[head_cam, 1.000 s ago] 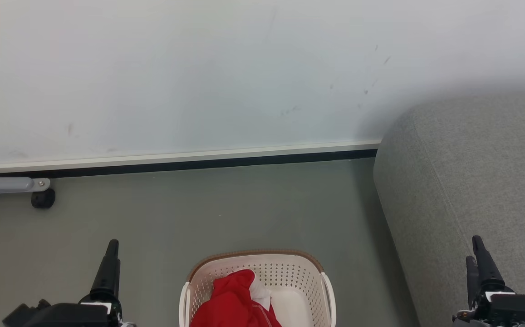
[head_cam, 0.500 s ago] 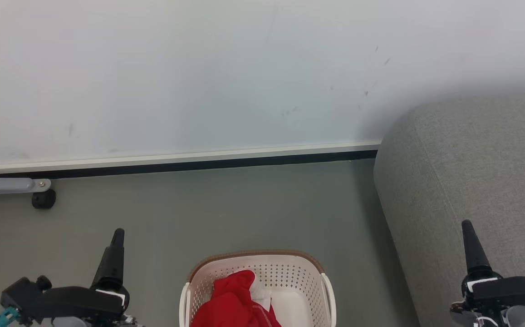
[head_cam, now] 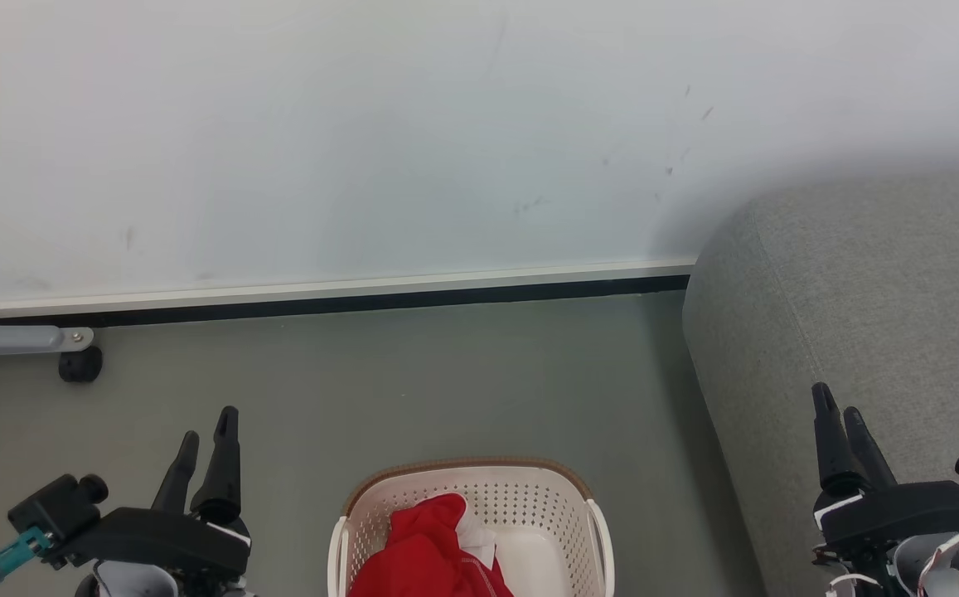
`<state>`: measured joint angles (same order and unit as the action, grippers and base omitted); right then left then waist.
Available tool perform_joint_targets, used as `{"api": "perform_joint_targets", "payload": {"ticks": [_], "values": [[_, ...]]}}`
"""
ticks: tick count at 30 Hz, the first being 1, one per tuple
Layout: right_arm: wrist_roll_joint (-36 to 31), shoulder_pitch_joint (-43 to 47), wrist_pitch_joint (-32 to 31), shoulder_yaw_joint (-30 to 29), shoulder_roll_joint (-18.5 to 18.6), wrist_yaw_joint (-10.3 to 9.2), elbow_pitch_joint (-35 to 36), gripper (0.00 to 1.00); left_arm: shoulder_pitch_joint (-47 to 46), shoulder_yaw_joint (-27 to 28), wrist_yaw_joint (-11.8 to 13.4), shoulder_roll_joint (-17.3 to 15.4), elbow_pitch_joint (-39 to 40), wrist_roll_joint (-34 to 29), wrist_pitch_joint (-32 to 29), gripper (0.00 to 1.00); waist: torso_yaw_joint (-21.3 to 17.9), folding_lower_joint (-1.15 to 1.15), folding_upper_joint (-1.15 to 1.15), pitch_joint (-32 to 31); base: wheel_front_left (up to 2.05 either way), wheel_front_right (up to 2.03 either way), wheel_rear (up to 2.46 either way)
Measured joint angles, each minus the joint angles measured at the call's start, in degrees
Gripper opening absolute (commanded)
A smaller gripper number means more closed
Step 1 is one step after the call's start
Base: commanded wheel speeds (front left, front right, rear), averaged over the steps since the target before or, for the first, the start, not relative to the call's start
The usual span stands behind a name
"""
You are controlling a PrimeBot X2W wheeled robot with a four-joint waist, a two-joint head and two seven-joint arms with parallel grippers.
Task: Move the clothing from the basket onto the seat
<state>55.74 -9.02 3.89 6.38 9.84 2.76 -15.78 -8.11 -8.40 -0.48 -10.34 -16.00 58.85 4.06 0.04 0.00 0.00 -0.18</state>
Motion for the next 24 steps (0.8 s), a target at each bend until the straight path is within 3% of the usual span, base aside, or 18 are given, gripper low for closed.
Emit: {"api": "perform_joint_targets", "payload": {"ticks": [24], "values": [[-19.7,-2.3,5.1,8.7,3.3,-3.28,-2.1,1.00,-0.9,-4.2,4.1,-2.3,-0.7,-17.6,4.2,1.00,0.1,0.00,0.00,-0.2,0.00,0.00,0.00]]}}
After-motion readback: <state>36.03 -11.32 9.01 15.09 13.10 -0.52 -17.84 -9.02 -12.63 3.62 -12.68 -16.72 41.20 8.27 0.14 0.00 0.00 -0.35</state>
